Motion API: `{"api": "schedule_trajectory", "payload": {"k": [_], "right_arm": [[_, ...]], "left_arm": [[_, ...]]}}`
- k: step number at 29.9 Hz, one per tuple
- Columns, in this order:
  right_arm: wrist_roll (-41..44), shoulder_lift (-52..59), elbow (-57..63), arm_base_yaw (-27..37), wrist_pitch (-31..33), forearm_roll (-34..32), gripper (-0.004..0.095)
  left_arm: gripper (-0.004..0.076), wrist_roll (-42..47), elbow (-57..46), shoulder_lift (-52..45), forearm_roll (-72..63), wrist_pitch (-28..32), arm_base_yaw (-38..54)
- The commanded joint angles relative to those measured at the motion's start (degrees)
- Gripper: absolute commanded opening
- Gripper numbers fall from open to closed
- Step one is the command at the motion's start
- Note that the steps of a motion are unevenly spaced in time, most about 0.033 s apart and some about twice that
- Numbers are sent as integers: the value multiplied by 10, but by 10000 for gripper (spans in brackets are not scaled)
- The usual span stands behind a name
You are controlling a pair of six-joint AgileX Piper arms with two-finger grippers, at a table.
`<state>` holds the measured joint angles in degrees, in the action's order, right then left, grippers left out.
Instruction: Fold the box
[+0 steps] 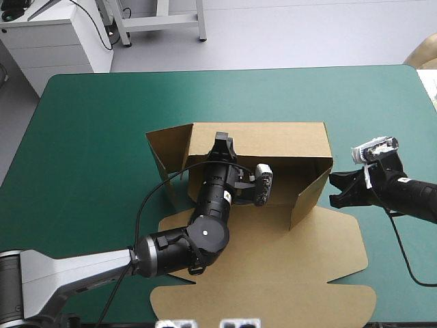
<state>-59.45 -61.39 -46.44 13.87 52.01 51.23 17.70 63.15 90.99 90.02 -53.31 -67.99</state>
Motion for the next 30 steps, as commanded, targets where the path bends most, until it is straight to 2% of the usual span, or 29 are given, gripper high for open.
{"api": "schedule_trajectory", "payload": {"k": [1, 4, 6, 8, 11, 14, 16, 18, 24, 30], "right_arm": [[-30, 29, 9, 3, -56, 40, -20], [-42, 23, 29, 3, -88, 40, -15], [-60, 12, 32, 3, -80, 41, 1], [-86, 0, 32, 3, -65, 58, 61], [-104, -18, 29, 3, -48, 68, 256], [-102, -33, 28, 3, -29, 68, 580], [-101, -39, 28, 2, -17, 68, 757], [-101, -40, 26, 0, -8, 68, 858], [-109, -40, 25, -54, -14, 67, 861], [-57, -40, 43, -129, -144, 46, 860]], "left_arm": [[-8, 26, 18, -24, 39, -22, -2], [-8, 30, 18, -24, 39, -22, -2], [-8, 30, 18, -24, 39, -22, -2], [-8, 30, 18, -24, 39, -22, -2], [-8, 30, 18, -24, 39, -22, -2], [-8, 30, 18, -24, 39, -22, -2], [-8, 30, 18, -24, 39, -22, -2], [-8, 30, 18, -24, 39, -22, -2], [-8, 30, 18, -24, 40, -22, -2], [-8, 30, 18, -24, 40, -22, -2]]}}
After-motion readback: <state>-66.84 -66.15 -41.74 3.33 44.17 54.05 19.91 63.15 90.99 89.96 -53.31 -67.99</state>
